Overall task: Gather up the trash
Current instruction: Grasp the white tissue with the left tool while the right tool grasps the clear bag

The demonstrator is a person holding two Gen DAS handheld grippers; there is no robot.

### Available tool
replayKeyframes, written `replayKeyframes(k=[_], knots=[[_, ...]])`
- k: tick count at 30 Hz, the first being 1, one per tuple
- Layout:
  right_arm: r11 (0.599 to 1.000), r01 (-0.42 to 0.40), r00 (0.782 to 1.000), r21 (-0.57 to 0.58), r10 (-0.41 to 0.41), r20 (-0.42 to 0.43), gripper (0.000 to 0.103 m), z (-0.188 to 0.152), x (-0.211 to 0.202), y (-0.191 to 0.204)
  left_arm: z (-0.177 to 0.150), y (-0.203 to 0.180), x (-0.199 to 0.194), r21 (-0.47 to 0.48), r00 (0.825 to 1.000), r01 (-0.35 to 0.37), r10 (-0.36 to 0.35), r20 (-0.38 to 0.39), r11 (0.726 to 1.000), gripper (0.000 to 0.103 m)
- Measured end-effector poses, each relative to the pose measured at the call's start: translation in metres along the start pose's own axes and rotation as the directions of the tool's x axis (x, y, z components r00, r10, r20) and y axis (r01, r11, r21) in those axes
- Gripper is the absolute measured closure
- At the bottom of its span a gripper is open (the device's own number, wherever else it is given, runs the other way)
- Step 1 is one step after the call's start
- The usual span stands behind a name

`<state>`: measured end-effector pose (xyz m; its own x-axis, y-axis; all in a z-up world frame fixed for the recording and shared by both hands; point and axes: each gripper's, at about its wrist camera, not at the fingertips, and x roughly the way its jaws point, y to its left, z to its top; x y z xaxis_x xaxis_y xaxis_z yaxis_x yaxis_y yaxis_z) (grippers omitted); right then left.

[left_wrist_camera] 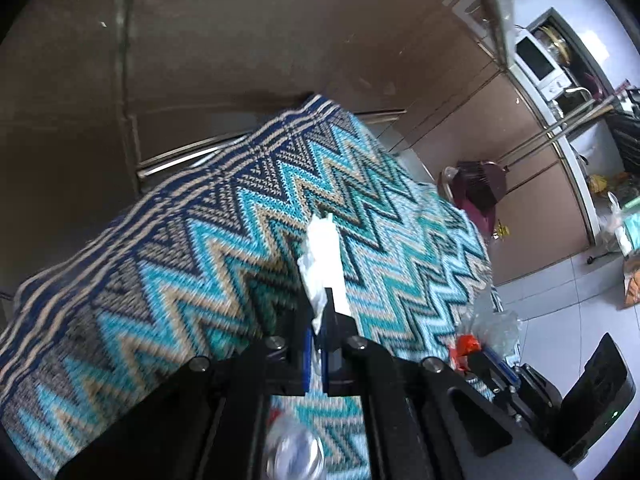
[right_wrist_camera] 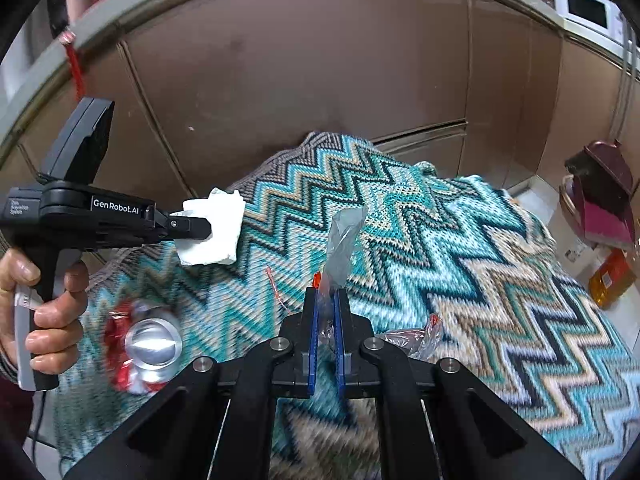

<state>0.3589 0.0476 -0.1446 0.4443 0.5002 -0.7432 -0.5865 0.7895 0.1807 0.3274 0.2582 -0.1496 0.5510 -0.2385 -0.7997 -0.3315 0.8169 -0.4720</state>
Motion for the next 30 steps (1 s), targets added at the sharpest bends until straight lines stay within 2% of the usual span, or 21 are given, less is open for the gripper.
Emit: replayKeyframes(k=[10,19,25,30], knots=[[0.997,-0.012,0.993,0.073,0.003,0.118,0.096,-0.042,-0.107,0.017,-0.049,-0.017,-0.095,0.066,0.995,0.030,-0.036,0.092,0.997,0.101],[0.994,-0.004,0.974,0.112,-0.021,0.226,0.096,-0.088,-0.201,0.025,-0.106,-0.057,-0.164,0.176,0.986,0.040,-0.068,0.154,0.984,0.101],[0.989,0.005,0.951,0.145,-0.049,0.304,0.096,-0.123,-0.261,0.021,-0.154,-0.108,-0.194,0.287,0.981,0.059,-0.109,0.162,0.956,0.101],[0.981,0.050,0.934,0.189,-0.113,0.340,0.096,-0.153,-0.304,0.005,-0.200,-0.163,-0.211,0.398,0.973,0.063,-0.145,0.180,0.915,0.101]])
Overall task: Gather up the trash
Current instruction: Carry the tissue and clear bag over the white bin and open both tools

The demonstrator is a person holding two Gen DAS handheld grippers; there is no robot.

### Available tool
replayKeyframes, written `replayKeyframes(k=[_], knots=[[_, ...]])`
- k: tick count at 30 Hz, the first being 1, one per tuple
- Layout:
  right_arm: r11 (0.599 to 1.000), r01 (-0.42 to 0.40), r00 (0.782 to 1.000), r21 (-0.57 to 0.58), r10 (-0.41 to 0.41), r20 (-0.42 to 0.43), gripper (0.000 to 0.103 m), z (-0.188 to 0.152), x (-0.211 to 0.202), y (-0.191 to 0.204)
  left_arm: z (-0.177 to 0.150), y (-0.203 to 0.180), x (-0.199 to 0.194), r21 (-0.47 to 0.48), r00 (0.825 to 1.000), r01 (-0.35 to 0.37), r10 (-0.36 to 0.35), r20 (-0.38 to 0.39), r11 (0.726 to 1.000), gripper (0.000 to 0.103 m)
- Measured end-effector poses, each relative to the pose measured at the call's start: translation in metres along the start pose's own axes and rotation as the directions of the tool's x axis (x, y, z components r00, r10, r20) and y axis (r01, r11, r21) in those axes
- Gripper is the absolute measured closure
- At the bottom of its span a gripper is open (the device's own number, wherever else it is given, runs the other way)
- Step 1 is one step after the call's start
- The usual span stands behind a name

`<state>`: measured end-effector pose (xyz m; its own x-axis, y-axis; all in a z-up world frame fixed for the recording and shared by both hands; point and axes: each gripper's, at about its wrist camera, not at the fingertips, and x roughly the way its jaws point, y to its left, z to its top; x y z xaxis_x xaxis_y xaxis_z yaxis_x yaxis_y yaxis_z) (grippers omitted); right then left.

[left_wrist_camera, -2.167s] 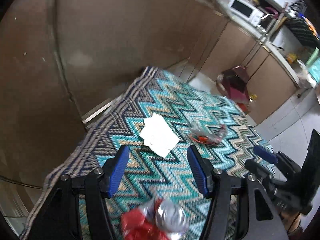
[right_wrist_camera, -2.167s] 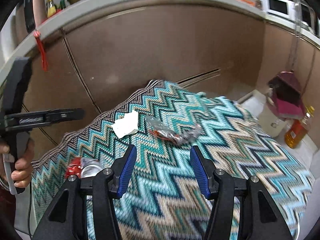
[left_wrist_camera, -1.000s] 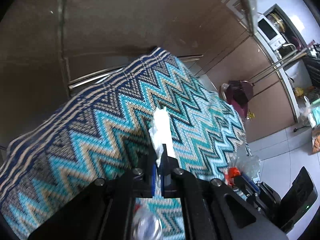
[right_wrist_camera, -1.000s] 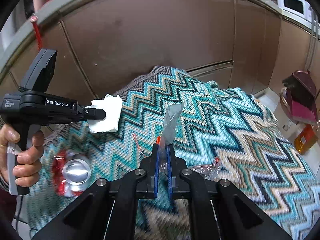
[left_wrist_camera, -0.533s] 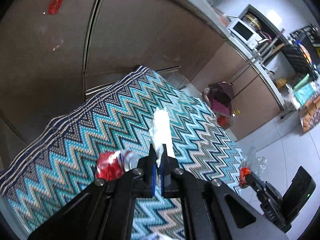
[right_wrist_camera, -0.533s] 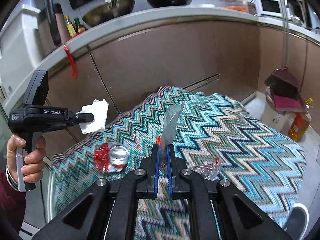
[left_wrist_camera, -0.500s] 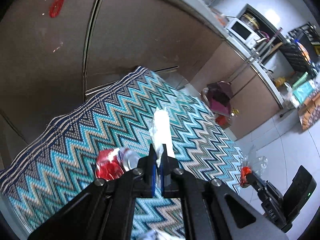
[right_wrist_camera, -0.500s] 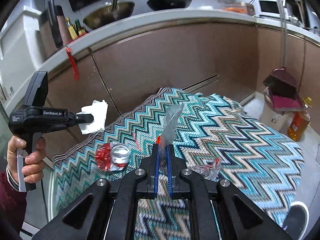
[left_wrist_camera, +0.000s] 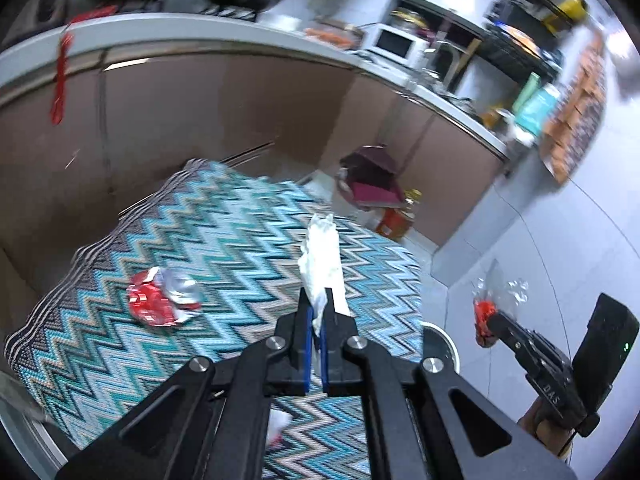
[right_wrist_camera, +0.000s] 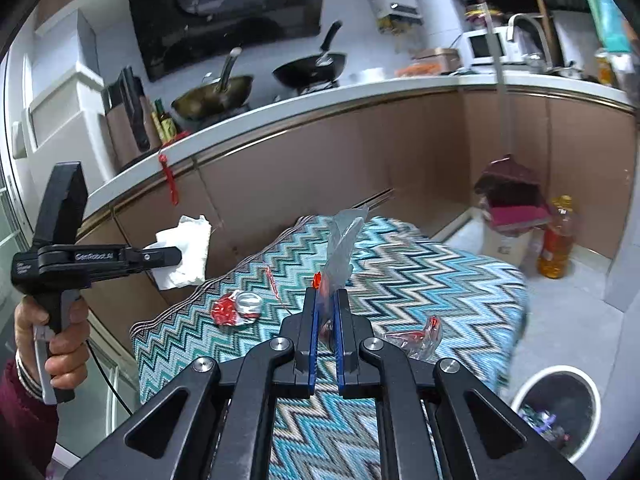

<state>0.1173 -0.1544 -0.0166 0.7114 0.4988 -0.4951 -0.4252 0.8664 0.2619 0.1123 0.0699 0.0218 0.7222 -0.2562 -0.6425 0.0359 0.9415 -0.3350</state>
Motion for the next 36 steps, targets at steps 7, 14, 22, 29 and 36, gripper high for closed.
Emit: replayKeyframes(k=[7,14,22,29,36], knots=[[0.987,0.135,0.990,0.091,-0.138,0.034,0.096,-0.020,-0.056,-0.061,-0.023,-0.103,0.025,0.148,0.993,0.112,-0.104,-0.061,0.983,0.101],[0.935,0.272,0.962,0.227,-0.272,-0.031,0.096,-0.052,-0.067,-0.153,-0.051,-0.212,0.106,0.255,0.966,0.195,-0.142,-0.214,0.947,0.100],[0.843,0.345,0.938,0.412,-0.317,-0.136,0.096,-0.098,-0.045,-0.271,-0.091,-0.299,0.233,0.312,0.922,0.229,-0.102,-0.374,0.922,0.099],[0.771,0.381,0.924,0.510,-0.300,-0.236,0.092,-0.133,0.004,-0.353,-0.119,-0.320,0.334,0.286,0.875,0.229,-0.068,-0.479,0.931,0.098],[0.730,0.428,0.900,0.534,-0.289,-0.326,0.087,-0.163,0.049,-0.400,-0.135,-0.320,0.392,0.274,0.845,0.220,-0.043,-0.533,0.936,0.096]])
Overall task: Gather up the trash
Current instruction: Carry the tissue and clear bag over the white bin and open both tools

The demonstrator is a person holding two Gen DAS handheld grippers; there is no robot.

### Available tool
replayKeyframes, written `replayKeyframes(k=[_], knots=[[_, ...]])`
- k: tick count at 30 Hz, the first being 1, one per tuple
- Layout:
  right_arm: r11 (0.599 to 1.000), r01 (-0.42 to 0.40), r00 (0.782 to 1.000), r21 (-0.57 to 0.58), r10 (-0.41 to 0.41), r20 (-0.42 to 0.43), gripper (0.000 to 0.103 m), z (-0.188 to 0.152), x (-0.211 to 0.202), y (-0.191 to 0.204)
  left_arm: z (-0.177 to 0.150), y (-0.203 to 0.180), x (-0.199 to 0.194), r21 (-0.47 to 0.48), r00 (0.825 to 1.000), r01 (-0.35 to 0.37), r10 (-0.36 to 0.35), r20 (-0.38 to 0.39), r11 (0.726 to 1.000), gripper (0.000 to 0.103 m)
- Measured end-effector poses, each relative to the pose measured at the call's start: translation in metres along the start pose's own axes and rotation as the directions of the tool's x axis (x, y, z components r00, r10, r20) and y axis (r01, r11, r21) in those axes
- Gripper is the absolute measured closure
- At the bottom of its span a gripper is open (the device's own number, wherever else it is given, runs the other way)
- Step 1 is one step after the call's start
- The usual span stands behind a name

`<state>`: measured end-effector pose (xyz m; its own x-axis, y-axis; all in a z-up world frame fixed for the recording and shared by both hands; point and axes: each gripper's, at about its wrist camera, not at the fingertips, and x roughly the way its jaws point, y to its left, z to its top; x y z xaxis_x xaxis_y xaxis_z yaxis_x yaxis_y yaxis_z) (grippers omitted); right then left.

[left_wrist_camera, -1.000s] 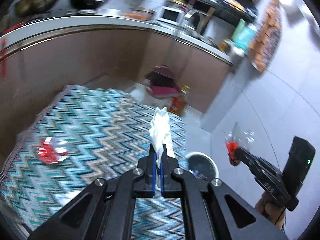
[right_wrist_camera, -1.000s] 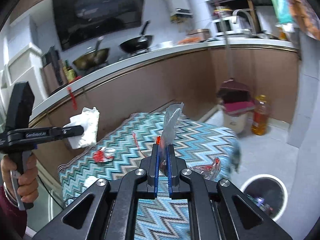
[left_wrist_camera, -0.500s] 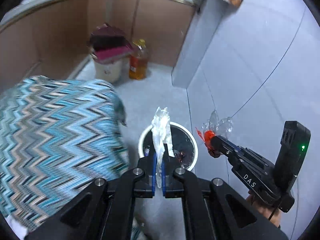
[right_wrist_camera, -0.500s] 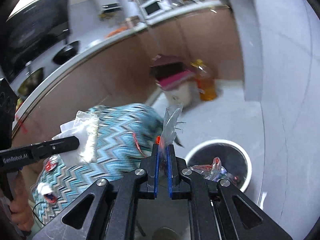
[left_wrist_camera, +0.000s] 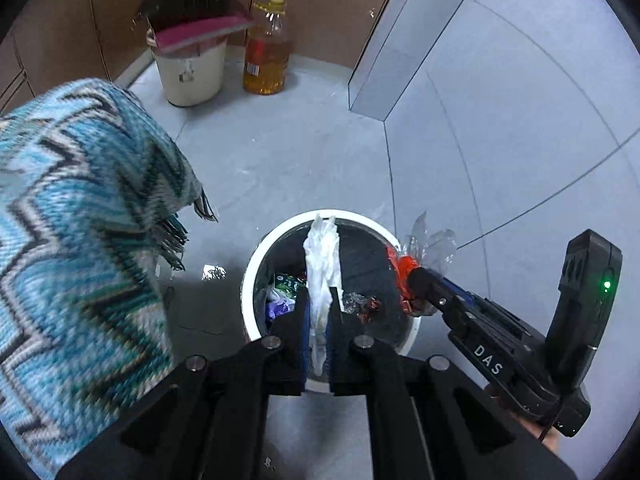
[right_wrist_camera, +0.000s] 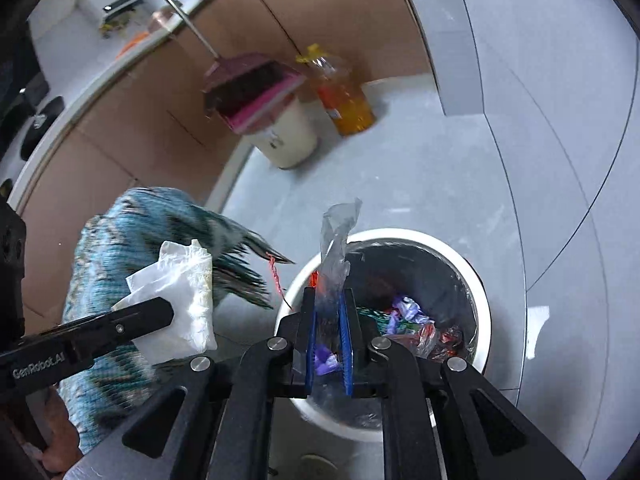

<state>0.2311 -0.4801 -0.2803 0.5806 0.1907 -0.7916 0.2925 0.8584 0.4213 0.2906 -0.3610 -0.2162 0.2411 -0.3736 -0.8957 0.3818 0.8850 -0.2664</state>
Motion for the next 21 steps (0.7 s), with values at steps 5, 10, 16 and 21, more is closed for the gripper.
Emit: replayKeyframes(k=[5,10,16,21], knots=[[1.000,0.022,0.999,-0.001,-0.022,-0.023,0.076,0.000,0.019,-0.009,0.001,0.005,0.017,-0.008,1.000,0.017,-0.017,0.003,1.000,0.058],[0.999,0.048,0.999,0.009,-0.047,-0.017,0.074,-0.005,0.015,-0.014,-0.004,0.008,0.015,-0.009,0.999,0.037,-0.037,0.002,0.999,0.058],[0.999,0.050,0.998,0.020,-0.051,0.036,0.074,-0.010,-0.018,-0.006,-0.017,0.011,-0.035,0.006,0.995,0.014,-0.014,0.095,1.000,0.058],[0.999,0.014,0.995,-0.032,-0.011,0.100,0.074,-0.019,-0.059,0.024,-0.041,0.011,-0.104,0.025,0.966,-0.093,0.084,0.245,0.995,0.058]])
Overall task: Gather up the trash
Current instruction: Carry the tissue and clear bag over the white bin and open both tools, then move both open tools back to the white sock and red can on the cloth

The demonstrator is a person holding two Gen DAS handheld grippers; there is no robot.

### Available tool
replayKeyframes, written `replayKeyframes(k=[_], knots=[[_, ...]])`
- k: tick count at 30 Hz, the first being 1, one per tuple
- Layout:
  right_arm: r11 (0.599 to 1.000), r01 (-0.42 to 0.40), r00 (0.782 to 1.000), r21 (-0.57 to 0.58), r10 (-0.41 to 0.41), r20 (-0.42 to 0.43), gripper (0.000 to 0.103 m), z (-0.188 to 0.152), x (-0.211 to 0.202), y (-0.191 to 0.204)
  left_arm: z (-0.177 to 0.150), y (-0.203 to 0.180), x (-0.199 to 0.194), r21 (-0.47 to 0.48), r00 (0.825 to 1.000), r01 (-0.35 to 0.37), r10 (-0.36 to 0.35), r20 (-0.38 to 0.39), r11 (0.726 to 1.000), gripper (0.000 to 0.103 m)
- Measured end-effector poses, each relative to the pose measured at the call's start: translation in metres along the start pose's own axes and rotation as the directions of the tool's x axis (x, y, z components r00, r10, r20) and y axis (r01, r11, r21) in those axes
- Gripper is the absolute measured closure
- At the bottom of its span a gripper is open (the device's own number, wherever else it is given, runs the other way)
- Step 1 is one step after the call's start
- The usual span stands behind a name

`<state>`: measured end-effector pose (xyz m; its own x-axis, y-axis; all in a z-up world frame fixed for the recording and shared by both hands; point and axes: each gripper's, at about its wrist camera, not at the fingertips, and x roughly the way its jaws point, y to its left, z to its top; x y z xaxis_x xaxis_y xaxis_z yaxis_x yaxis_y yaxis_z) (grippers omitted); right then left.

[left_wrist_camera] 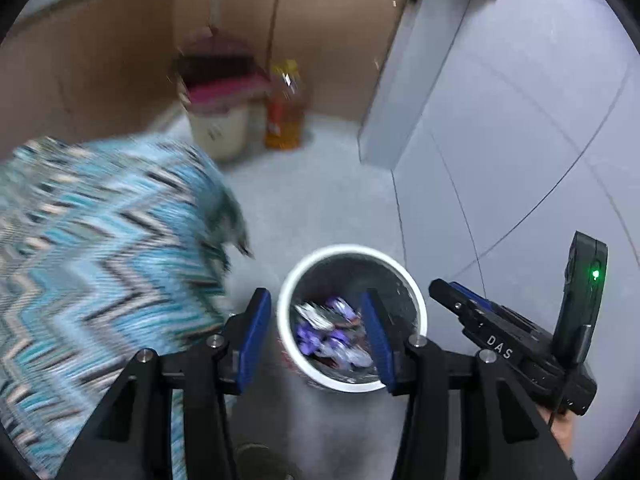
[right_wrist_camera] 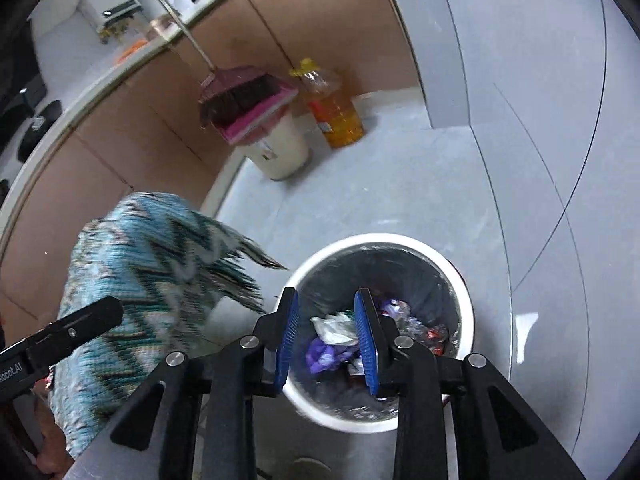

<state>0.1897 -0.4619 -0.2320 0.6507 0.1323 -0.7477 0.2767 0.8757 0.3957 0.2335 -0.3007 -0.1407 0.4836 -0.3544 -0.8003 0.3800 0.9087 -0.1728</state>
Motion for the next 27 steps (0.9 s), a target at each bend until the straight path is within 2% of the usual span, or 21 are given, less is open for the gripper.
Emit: replayKeyframes(k=[2,6,12,17,27], knots=[[0.999,-0.020,1.000,-0.025,0.020,0.023,0.074,-0.003,-0.017,0.014,-0.007,0.001,-0.030,0.014,0.997,-0.051,0.050,0.064,0.999,0.058],[0.993,-0.061,0.995,-0.105,0.068,0.070,0.073,-0.012,-0.057,0.053,-0.026,0.001,-0.096,0.044,0.972,-0.152,0.141,0.188,0.987,0.058],[0.970,-0.115,0.984,-0.214,0.141,0.110,0.072,-0.031,-0.109,0.106,-0.053,0.014,-0.167,0.025,0.939,-0.209,0.193,0.285,0.978,0.058],[0.947,-0.154,0.973,-0.283,0.195,0.120,0.071,-0.044,-0.138,0.139,-0.079,0.026,-0.207,-0.002,0.910,-0.256,0.242,0.337,0.967,0.058],[0.900,-0.185,0.964,-0.394,0.244,0.105,0.068,-0.073,-0.173,0.193,-0.122,0.061,-0.254,-0.075,0.876,-0.300,0.306,0.373,0.951,0.054]])
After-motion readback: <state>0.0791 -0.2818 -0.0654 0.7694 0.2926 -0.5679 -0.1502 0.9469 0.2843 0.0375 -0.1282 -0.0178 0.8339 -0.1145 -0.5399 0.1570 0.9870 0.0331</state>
